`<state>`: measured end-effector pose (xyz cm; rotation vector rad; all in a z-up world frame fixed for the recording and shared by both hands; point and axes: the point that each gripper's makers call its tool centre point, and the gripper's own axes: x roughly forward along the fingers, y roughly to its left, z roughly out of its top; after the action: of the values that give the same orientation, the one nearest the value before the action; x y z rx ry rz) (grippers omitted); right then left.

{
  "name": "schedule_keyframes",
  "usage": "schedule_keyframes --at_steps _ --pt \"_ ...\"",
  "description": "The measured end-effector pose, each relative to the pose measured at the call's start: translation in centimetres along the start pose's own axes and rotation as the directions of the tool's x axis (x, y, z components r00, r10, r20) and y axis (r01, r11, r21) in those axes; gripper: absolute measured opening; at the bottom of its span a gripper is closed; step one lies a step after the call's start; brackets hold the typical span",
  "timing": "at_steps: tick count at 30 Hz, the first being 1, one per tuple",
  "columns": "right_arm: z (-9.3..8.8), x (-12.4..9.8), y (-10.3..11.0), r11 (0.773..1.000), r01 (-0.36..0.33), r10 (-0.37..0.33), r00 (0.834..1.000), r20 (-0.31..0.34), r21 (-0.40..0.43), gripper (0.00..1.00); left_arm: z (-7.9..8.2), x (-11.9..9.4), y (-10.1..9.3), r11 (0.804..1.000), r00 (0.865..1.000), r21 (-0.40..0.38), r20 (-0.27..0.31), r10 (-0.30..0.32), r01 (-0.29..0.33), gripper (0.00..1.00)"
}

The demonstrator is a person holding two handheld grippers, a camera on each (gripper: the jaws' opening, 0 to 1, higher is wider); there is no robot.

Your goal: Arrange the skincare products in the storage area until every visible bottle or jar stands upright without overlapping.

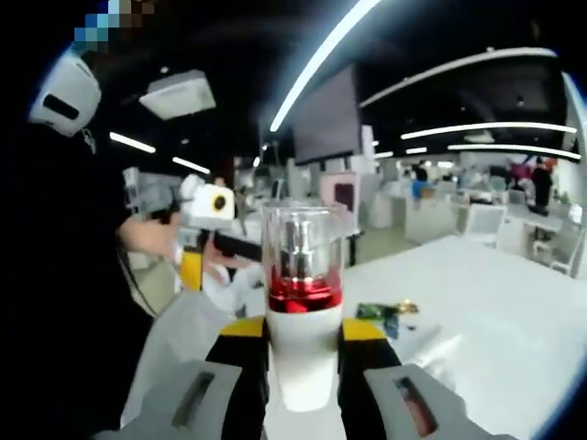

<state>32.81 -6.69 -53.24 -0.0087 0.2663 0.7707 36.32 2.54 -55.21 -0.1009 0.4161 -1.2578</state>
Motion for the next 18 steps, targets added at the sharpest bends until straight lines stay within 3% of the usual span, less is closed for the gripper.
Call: schedule_keyframes --at_steps 5,9,18 --pt "-0.8 0.2 -1.0 1.0 0.018 -0.018 1.0 0.003 -0.005 0.19 -1.2 -0.2 1.0 0.999 0.999 0.017 -0.031 0.042 -0.041 0.99" --pt "-1.7 0.2 -1.7 1.0 0.021 -0.021 1.0 -0.005 -0.012 0.19 -1.4 0.0 1.7 0.998 0.998 0.0 -0.021 0.057 -0.057 0.99" --pt "-4.5 0.0 -4.5 0.997 0.073 -0.073 0.997 0.003 0.023 0.19 -3.9 -0.9 4.1 0.982 0.985 0.076 -0.014 0.172 -0.17 0.97"
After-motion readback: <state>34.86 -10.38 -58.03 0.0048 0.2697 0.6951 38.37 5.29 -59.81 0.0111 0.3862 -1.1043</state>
